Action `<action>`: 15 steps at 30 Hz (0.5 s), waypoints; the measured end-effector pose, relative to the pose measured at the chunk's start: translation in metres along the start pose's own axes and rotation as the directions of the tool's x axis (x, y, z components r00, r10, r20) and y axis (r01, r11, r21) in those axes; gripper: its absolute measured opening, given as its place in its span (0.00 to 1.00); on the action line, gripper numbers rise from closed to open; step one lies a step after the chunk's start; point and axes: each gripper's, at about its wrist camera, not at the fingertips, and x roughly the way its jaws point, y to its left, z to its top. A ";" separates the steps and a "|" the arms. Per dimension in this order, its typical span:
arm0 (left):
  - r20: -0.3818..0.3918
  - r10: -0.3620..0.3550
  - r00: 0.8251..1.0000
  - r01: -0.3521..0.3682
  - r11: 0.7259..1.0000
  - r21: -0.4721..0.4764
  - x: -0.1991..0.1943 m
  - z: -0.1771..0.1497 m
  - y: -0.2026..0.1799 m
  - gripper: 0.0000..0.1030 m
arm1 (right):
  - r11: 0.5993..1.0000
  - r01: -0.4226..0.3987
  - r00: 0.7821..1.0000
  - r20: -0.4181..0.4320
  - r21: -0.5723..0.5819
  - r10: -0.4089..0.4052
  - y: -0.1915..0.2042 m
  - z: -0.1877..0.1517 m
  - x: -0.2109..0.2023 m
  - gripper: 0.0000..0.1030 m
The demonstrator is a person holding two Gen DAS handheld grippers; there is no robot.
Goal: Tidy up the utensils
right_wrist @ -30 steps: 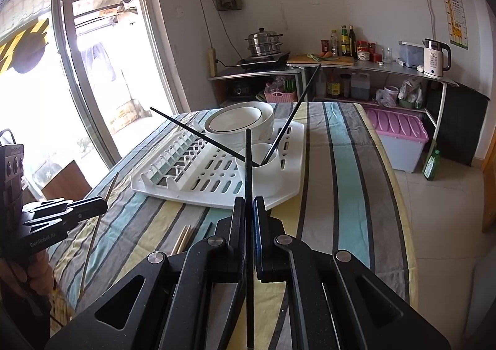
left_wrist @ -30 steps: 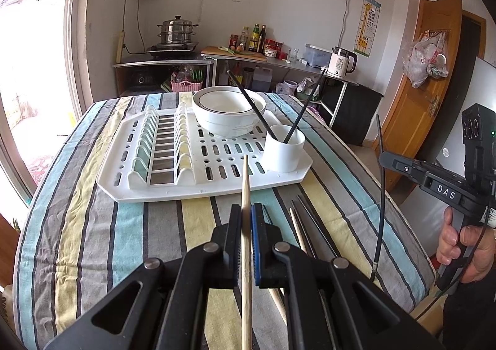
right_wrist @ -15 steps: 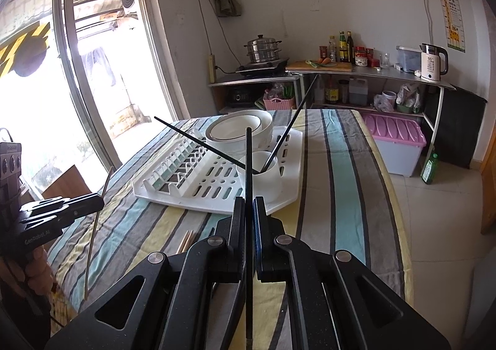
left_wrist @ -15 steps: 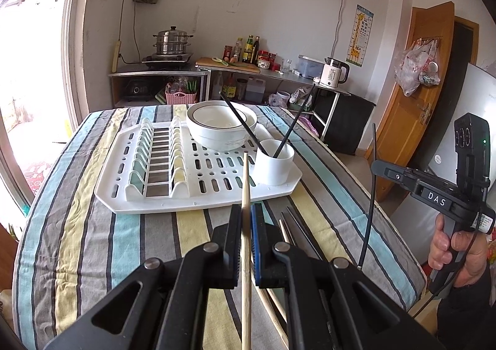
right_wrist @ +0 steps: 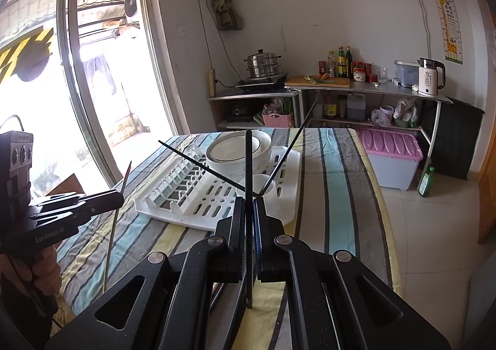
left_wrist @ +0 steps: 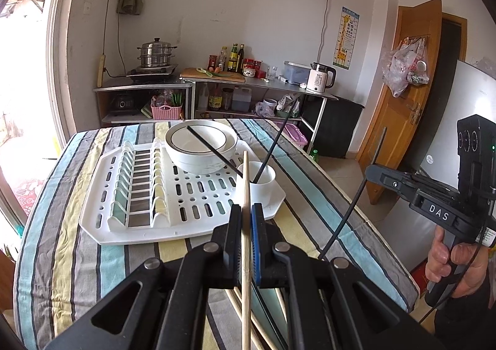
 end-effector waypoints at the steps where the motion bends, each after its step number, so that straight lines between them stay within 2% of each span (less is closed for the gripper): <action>1: 0.000 -0.004 1.000 0.004 1.000 0.001 0.002 0.003 -0.001 0.06 | 1.000 0.001 1.000 0.002 0.000 -0.001 0.000 0.001 0.000 0.05; 8: 0.011 -0.045 0.999 0.045 0.999 0.001 0.014 0.025 -0.010 0.06 | 1.000 0.008 1.000 0.024 -0.004 -0.008 -0.001 0.010 -0.003 0.05; 15: 0.028 -0.058 0.998 0.057 0.998 0.009 0.036 0.058 -0.020 0.06 | 1.000 0.010 0.998 0.069 -0.007 -0.009 -0.004 0.038 -0.002 0.05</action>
